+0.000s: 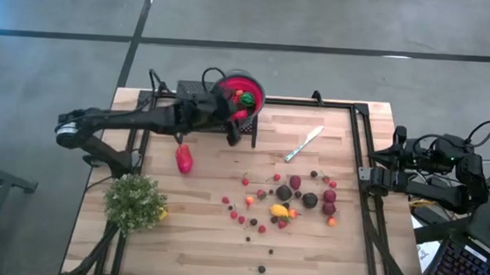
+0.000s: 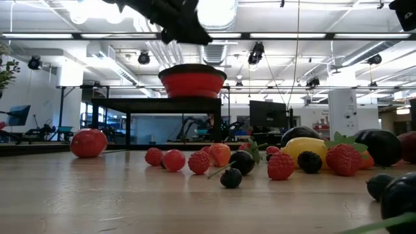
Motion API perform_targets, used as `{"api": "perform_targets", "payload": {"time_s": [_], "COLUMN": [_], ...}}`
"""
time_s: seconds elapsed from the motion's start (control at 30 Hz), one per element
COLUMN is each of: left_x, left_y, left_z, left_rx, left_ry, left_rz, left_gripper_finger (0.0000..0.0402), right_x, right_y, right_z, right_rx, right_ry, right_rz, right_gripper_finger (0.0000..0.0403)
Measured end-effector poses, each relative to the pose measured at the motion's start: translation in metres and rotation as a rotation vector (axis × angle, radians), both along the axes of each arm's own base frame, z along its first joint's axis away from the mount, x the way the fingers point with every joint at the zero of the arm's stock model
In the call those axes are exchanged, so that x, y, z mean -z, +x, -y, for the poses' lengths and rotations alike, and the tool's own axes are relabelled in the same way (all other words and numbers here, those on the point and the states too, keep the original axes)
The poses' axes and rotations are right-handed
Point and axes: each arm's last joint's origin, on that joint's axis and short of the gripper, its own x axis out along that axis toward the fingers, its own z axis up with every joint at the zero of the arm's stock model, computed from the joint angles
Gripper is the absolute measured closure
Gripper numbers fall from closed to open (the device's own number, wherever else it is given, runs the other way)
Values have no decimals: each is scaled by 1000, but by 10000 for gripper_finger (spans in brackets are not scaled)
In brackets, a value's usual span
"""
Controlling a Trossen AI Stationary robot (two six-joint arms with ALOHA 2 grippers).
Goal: Pick & Place Fruit
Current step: Put the red raspberry into the red gray strainer bowl on the shelf
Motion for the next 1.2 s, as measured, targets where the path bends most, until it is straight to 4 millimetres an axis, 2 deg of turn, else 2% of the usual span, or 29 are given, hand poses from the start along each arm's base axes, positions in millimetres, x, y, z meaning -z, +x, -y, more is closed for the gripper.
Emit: {"api": "perform_targets", "payload": {"time_s": [0.13,0.4,0.7,0.9,1.2], "left_x": [-1,9,38,70,108], "left_y": [6,7,16,28,45], "left_z": [30,87,135,156,161], "left_rx": [77,182,434,474,445], "left_ry": [18,61,-2,-2,-51], "left_rz": [6,-39,-125,-226,-314], "left_gripper_finger": [262,281,282,287,292], "right_x": [0,0,0,0,0], "right_y": [0,0,0,0,0], "right_z": [0,0,0,0,0], "right_rx": [0,0,0,1,0], "right_ry": [0,0,0,1,0], "right_rz": [0,0,1,0,0], "right_gripper_finger": [394,394,394,394,394]}}
